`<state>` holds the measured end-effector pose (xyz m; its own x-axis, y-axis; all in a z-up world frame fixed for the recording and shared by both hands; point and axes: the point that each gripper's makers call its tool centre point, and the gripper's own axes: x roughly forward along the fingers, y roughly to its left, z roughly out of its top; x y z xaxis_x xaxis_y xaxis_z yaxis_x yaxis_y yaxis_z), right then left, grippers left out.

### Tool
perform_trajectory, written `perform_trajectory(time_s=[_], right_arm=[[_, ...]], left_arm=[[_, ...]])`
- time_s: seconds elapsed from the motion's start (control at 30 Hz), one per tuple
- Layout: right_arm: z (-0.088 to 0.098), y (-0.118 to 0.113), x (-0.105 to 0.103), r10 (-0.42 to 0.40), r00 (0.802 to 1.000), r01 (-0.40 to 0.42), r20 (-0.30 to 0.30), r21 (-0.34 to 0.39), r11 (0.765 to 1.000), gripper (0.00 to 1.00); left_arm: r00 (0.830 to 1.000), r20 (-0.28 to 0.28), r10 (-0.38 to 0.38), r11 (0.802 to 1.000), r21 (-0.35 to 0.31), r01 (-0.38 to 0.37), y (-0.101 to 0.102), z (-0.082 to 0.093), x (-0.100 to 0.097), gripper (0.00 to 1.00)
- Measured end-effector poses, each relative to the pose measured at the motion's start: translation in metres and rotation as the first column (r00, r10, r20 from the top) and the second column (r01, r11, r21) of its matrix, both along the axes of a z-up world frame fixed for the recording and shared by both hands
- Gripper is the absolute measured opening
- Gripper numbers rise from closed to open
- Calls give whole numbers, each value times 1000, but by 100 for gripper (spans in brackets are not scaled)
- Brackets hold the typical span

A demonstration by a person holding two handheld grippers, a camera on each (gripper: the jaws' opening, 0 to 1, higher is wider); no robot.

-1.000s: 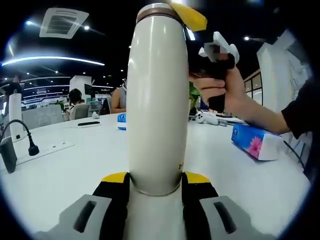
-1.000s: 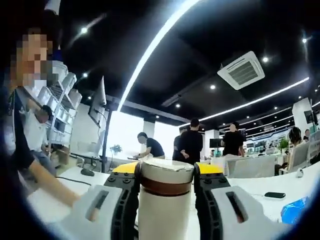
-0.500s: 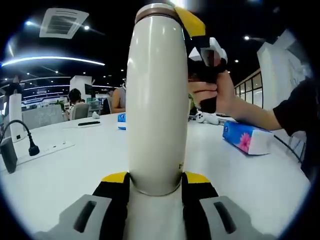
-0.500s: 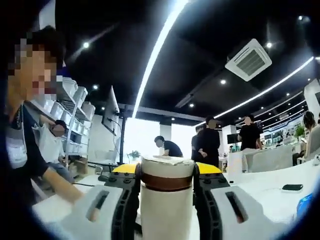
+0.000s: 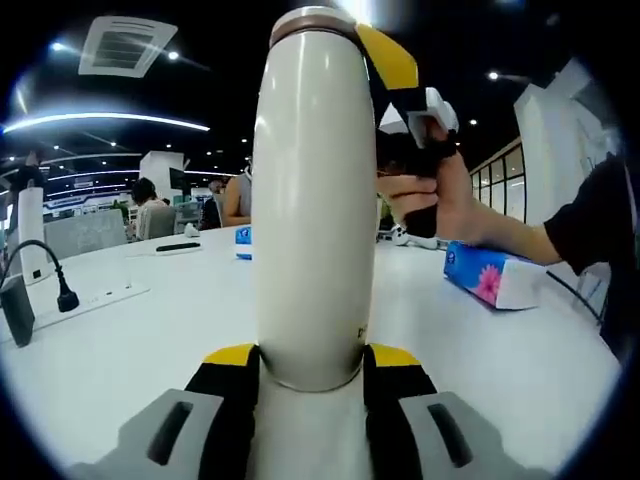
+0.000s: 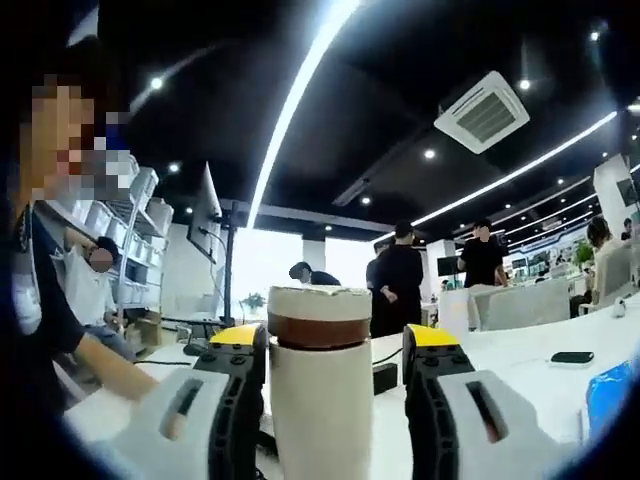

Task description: Grasp the water cup twist off the cup lid place the cup lid on the table

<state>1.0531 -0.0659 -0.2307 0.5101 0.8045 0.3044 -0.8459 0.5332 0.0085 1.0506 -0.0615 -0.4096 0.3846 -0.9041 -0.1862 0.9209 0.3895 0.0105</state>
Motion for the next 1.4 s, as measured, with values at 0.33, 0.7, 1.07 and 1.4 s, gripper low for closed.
perform_trajectory(time_s=[0.33,0.7,1.07,1.4], right_arm=[[-4,-2,-9,-139,990,138,-2,-33,990,57],[-6,12,-25,-273,962,273,2,-46,961,61],[-2,-1,-17,-488,873,488,25,-67,870,63],[4,-7,-8,-561,828,561,-3,-49,827,63]], left_arm=[[1000,0,2,1000,-2,-2,0,0,-1,43],[1000,-2,7,1000,-4,-7,-1,0,0,43],[1000,3,13,1000,-4,-13,0,1,0,43],[1000,5,16,1000,-3,-16,0,1,0,43]])
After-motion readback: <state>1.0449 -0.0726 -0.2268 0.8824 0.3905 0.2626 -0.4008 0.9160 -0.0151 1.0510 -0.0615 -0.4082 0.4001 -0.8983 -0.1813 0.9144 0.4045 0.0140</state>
